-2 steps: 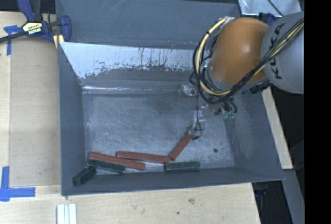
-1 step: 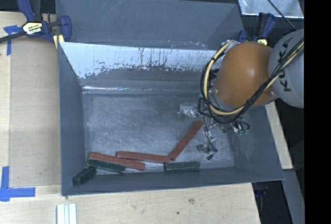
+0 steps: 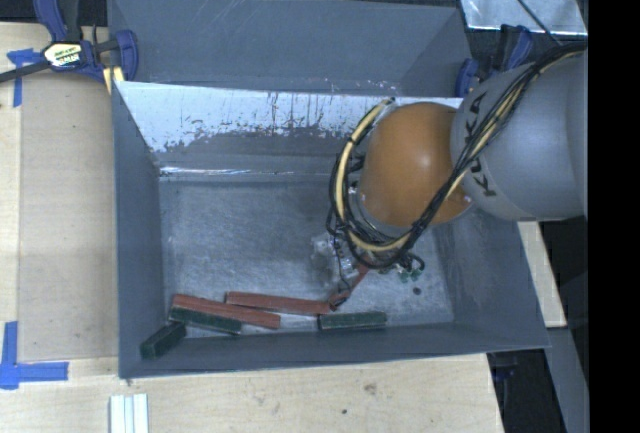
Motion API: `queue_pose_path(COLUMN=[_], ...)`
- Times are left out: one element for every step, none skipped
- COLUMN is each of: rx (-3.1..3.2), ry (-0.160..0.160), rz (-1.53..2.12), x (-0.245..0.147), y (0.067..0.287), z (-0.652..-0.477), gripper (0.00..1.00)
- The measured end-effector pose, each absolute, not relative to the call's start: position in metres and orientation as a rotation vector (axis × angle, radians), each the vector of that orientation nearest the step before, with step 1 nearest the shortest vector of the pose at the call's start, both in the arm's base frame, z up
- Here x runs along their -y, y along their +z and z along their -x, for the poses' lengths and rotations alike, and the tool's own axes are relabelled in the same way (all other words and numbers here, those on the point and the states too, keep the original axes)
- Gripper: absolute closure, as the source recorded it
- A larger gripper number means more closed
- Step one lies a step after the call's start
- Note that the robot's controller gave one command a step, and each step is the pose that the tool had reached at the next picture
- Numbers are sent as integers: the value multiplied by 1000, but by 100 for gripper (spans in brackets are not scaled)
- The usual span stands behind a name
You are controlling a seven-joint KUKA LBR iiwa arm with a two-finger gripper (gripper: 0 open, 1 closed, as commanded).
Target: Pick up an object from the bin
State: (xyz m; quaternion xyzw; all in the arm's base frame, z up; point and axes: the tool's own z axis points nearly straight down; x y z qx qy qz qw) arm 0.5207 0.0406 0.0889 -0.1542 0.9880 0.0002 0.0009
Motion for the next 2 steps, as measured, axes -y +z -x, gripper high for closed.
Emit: queue_pose_path(rx=[-3102, -3089], ry=[1, -3], rz=[483, 574], x=[-41, -57], y=[89, 102], z=[-521, -513], gripper=[0, 0])
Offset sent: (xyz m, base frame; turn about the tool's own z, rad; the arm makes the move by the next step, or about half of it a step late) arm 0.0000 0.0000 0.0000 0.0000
